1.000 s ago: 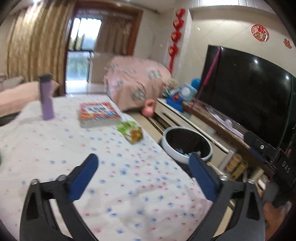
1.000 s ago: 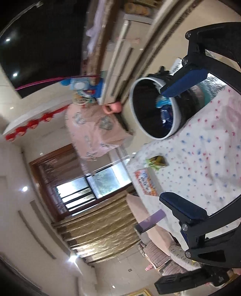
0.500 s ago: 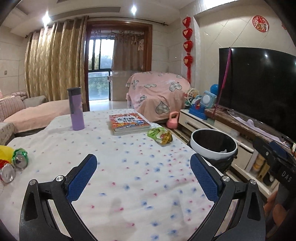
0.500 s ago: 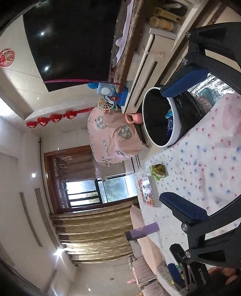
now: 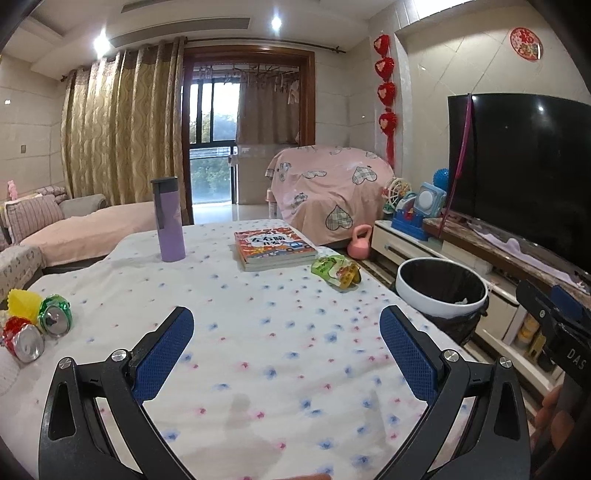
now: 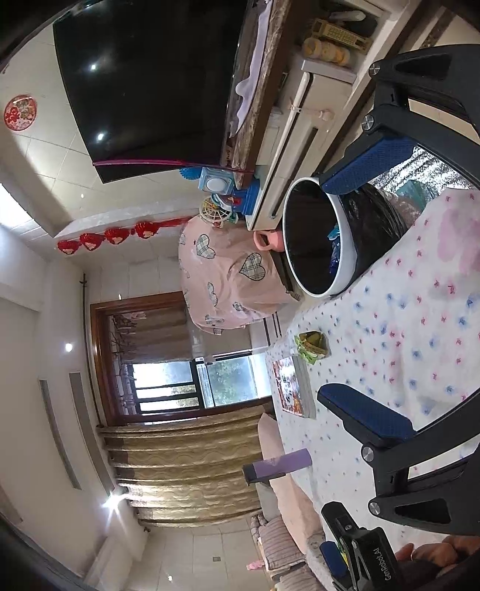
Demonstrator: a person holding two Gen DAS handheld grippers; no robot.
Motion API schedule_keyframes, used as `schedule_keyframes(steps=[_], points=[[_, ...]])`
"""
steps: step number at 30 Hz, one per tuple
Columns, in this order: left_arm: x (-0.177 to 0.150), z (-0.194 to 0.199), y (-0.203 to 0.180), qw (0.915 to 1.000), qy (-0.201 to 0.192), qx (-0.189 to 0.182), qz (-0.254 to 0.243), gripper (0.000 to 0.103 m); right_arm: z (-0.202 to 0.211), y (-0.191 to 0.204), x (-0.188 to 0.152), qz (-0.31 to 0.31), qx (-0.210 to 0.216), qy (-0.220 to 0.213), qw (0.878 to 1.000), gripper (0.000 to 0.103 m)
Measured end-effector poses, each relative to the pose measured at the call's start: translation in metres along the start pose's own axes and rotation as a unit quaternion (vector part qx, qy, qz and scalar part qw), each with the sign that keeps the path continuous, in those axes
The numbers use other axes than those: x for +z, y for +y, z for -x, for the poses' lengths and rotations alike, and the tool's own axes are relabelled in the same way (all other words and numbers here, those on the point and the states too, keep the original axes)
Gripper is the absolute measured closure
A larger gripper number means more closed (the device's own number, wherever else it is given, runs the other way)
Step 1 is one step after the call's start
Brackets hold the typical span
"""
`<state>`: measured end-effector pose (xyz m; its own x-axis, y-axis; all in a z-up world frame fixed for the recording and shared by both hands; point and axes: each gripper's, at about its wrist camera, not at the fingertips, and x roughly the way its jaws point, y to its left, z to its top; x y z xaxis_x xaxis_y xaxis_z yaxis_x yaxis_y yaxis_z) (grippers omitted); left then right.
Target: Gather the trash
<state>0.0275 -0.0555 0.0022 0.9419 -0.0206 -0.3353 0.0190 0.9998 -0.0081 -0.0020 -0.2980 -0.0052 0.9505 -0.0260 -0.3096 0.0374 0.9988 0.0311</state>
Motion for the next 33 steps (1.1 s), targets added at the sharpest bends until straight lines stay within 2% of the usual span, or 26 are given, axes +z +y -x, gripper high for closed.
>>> schedule_keyframes(steps=[33], points=[[-0.0038, 0.0014, 0.0015, 1.0000, 0.003, -0.009, -0.004, 0.000, -0.0014, -0.0004, -0.0057, 0.000, 0.003, 0.009, 1.000, 0.000]])
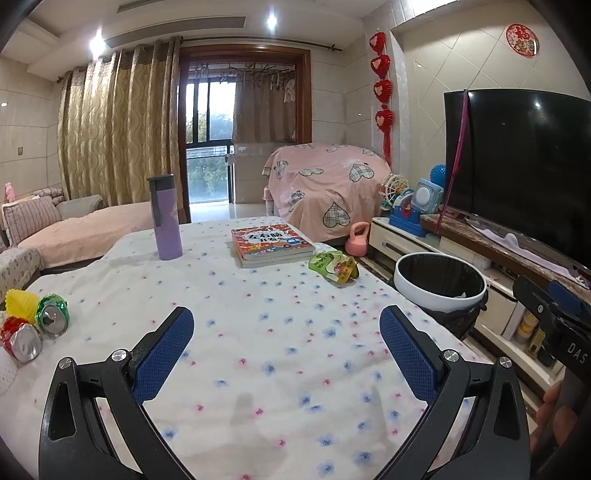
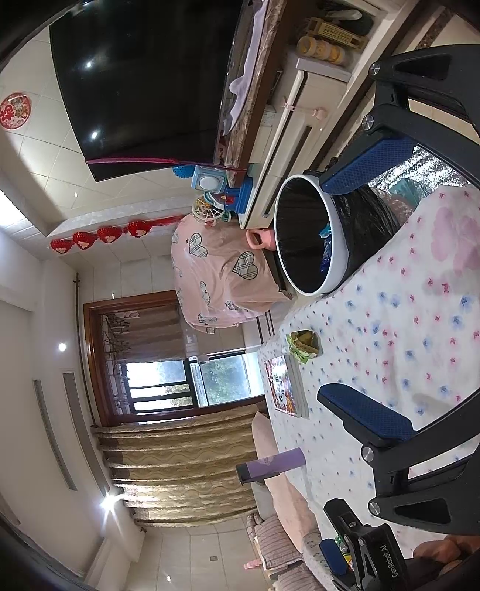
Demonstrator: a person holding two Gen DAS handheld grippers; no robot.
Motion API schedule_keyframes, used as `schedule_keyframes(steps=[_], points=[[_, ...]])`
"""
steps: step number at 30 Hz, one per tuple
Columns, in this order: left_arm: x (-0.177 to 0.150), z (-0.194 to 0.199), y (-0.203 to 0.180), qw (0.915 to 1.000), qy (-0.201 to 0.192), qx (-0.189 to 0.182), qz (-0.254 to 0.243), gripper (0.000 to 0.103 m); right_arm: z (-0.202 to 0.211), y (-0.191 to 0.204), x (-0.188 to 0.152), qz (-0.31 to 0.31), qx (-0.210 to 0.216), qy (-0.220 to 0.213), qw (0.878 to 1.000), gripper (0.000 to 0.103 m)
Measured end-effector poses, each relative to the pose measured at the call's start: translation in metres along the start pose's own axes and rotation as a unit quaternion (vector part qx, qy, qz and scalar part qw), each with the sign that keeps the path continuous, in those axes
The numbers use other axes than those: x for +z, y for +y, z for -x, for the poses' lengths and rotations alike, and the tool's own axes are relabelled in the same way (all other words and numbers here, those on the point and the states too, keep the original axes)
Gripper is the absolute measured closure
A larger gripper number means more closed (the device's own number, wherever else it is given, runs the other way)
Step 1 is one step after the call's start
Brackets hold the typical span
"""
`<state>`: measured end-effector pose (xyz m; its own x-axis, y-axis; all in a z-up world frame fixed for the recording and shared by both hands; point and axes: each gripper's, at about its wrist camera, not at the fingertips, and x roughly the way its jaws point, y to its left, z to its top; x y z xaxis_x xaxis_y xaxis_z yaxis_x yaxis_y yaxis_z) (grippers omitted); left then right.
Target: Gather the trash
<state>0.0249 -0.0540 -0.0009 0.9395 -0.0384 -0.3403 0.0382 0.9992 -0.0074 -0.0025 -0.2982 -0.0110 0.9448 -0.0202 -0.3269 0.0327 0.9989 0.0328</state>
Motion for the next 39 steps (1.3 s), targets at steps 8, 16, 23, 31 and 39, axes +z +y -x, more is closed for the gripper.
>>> schedule_keyframes(steps=[8, 16, 23, 31, 39], points=[[-0.0005, -0.0006, 0.0003, 1.0000, 0.003, -0.002, 0.000, 0.000, -0.0002, -0.0003, -0.0003, -0.001, 0.000, 0.001, 1.000, 0.000], [-0.0019, -0.0022, -0.0013, 1.0000, 0.004, -0.004, -0.003, 0.000, 0.0007, 0.0007, -0.0002, -0.002, 0.001, -0.002, 1.000, 0.000], [-0.0029, -0.0040, -0.0011, 1.0000, 0.006, -0.003, -0.003, 0.000, 0.0013, 0.0011, -0.0003, -0.002, 0.001, -0.003, 1.000, 0.000], [-0.0042, -0.0047, -0.0023, 0.9999, 0.007, -0.005, -0.005, 0.000, 0.0029, 0.0034, 0.0016, -0.004, 0.003, -0.004, 1.000, 0.000], [-0.0058, -0.0077, -0.0032, 0.9999, 0.011, -0.006, -0.006, 0.000, 0.0032, 0.0080, 0.0030, -0.006, 0.006, -0.004, 1.000, 0.000]])
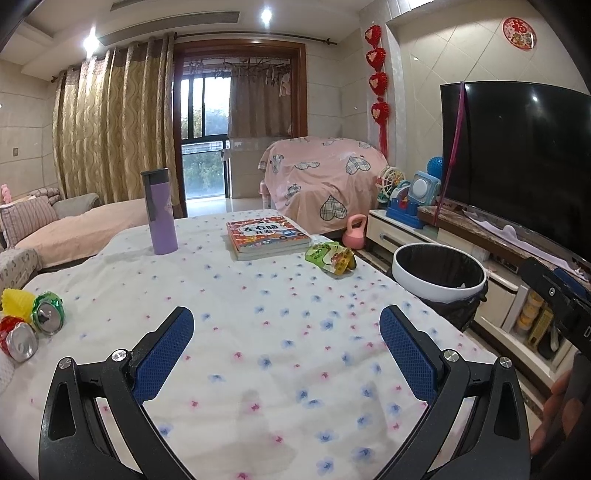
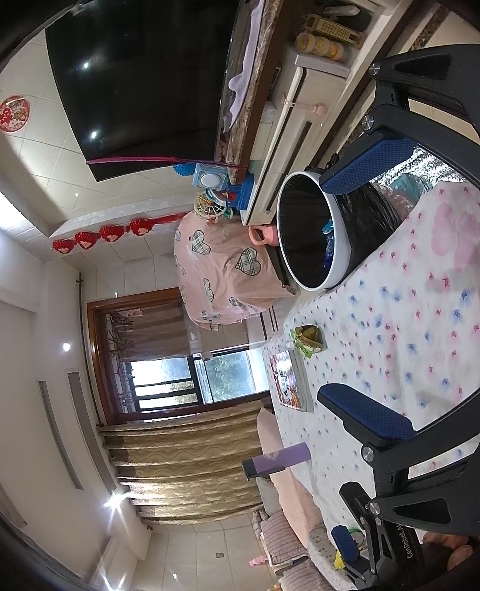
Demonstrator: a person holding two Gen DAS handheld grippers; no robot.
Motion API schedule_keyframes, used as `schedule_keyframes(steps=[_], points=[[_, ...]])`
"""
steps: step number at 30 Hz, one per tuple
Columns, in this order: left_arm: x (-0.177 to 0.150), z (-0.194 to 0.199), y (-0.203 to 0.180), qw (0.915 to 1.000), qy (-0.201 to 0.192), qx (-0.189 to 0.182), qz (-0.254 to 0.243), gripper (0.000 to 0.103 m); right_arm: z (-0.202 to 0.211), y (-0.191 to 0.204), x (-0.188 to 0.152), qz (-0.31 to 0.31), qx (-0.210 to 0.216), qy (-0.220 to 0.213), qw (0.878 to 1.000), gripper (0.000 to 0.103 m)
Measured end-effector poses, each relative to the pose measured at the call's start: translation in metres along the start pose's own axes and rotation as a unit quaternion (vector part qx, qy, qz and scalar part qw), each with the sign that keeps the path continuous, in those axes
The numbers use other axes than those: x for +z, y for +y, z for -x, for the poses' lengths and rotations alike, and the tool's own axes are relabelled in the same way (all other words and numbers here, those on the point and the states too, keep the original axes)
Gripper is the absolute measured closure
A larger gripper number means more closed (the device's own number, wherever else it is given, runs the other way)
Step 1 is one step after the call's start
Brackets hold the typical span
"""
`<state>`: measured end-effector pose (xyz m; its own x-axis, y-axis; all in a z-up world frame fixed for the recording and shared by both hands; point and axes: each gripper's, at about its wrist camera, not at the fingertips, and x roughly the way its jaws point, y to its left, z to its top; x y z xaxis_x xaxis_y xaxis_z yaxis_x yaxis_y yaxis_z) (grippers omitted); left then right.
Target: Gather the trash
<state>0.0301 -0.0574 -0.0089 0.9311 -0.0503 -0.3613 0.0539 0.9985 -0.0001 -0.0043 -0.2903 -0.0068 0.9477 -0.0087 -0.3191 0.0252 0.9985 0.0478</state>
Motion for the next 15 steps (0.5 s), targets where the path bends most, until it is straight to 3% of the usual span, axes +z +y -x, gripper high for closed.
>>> schedule_keyframes(steps=[15], points=[[-0.0016, -0.0021, 0.0002, 1.0000, 0.001, -0.002, -0.001, 0.000, 0.0001, 0.0002, -0.0004, -0.002, 0.000, 0.001, 1.000, 0.000]])
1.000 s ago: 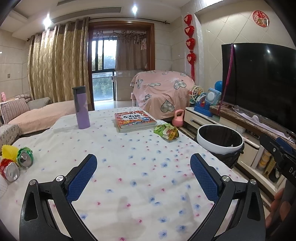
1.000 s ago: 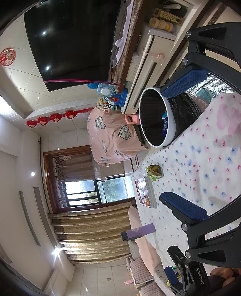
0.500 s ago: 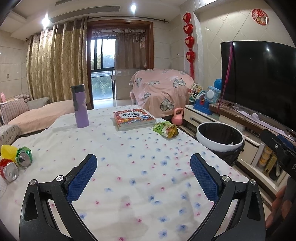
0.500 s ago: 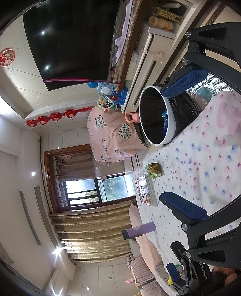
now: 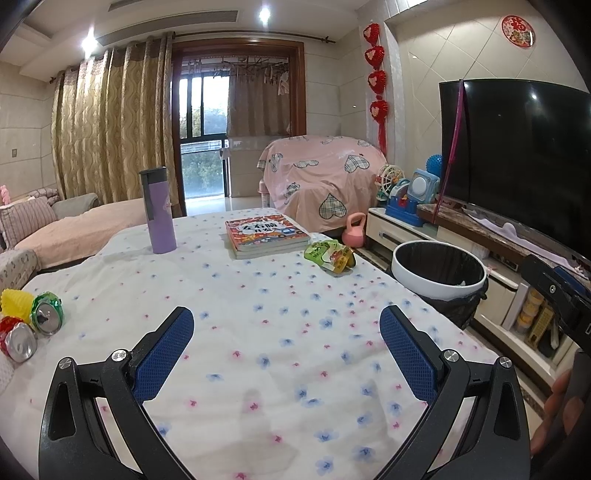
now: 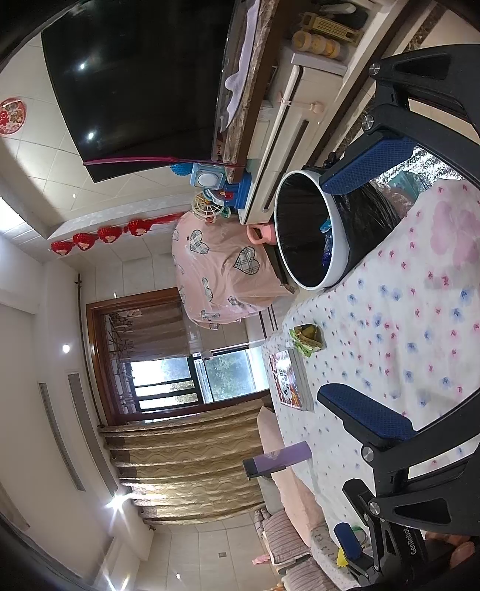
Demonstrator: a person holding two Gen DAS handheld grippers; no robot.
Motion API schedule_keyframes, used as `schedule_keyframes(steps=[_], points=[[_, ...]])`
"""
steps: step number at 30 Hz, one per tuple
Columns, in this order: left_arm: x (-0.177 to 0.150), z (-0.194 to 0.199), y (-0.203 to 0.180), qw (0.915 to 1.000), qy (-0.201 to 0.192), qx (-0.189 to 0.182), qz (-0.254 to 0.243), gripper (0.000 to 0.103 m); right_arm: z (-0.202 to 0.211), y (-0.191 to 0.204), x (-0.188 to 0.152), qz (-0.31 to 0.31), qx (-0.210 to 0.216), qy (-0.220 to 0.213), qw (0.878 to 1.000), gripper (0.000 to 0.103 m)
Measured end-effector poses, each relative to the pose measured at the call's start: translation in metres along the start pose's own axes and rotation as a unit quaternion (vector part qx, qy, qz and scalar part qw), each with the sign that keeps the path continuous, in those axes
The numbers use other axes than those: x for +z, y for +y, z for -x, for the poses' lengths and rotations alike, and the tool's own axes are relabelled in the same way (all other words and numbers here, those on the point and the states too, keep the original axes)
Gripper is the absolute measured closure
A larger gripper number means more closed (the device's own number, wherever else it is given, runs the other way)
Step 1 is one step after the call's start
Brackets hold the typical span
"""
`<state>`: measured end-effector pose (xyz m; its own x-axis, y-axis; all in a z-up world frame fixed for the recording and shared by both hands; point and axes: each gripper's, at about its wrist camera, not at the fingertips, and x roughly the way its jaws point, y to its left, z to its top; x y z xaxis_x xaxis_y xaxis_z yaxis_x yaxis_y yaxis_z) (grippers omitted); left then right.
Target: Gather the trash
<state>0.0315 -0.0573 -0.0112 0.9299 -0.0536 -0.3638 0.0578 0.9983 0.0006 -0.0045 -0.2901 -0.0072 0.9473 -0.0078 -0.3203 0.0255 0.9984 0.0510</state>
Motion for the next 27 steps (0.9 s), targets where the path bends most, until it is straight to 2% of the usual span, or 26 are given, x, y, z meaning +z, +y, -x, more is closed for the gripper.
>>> schedule_keyframes(steps=[17, 27], points=[[-0.003, -0.005, 0.002, 0.9999, 0.008, -0.007, -0.003, 0.000, 0.000, 0.001, -0.001, -0.002, 0.002, 0.004, 1.000, 0.000], [-0.002, -0.012, 0.005, 0.9997, 0.022, -0.012, 0.001, 0.000, -0.005, 0.020, -0.009, -0.006, 0.008, 0.025, 1.000, 0.000]])
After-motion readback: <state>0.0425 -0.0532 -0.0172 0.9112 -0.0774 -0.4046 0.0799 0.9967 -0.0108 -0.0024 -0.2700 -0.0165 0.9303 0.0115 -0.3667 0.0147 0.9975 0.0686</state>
